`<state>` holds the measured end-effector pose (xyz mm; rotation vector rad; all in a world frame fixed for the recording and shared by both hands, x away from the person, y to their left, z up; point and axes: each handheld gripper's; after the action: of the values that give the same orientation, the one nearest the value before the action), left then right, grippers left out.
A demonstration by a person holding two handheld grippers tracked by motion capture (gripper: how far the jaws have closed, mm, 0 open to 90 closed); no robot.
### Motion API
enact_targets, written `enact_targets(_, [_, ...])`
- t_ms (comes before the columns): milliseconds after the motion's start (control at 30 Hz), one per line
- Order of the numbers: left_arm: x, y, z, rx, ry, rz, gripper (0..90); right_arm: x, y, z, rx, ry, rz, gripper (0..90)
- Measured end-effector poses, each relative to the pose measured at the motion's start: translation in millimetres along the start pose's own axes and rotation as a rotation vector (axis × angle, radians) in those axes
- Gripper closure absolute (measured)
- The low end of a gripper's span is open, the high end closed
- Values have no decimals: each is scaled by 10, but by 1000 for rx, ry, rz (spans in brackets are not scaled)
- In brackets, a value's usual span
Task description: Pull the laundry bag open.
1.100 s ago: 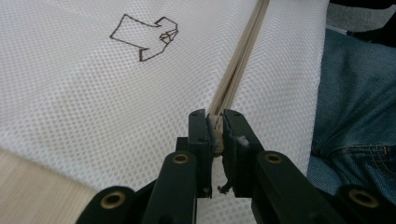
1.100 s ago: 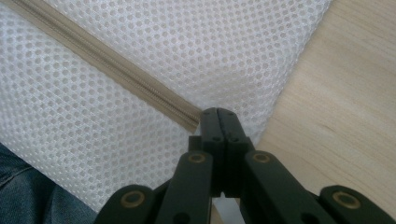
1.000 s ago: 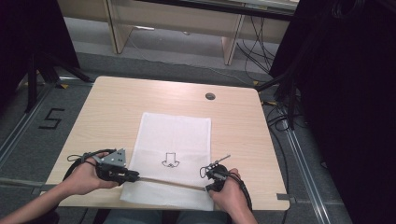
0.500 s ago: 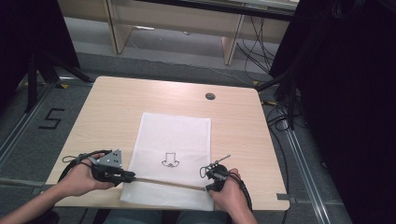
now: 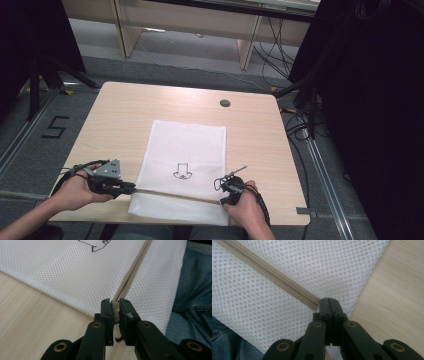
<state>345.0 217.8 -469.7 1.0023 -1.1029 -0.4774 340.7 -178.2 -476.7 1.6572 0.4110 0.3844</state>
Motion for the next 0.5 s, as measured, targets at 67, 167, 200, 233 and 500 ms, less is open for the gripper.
enact_targets(67, [-54,20,-29,17,-5,-14,819,-5,3,9,4,16,7,900])
enact_targets(167, [-124,31,-59,9,28,-14,819,-3,4,11,6,17,5,900])
enact_targets(200, [-163,11,-73,-5,20,-10,819,-1,3,13,4,20,5,900])
enact_targets(233, [-179,-13,-58,-12,45,-12,819,-1,3,13,2,21,6,900])
enact_targets(500, [-214,-123,-92,13,85,-46,819,-7,2,8,3,15,10,900])
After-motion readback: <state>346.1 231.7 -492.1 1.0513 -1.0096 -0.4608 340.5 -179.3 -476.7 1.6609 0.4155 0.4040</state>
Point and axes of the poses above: each handheld gripper's, and its own axes: y roughly backward along the jaws, x roughly out of its top, z roughly to its right, and after that the axes turned 14 degrees about -z, right-handed
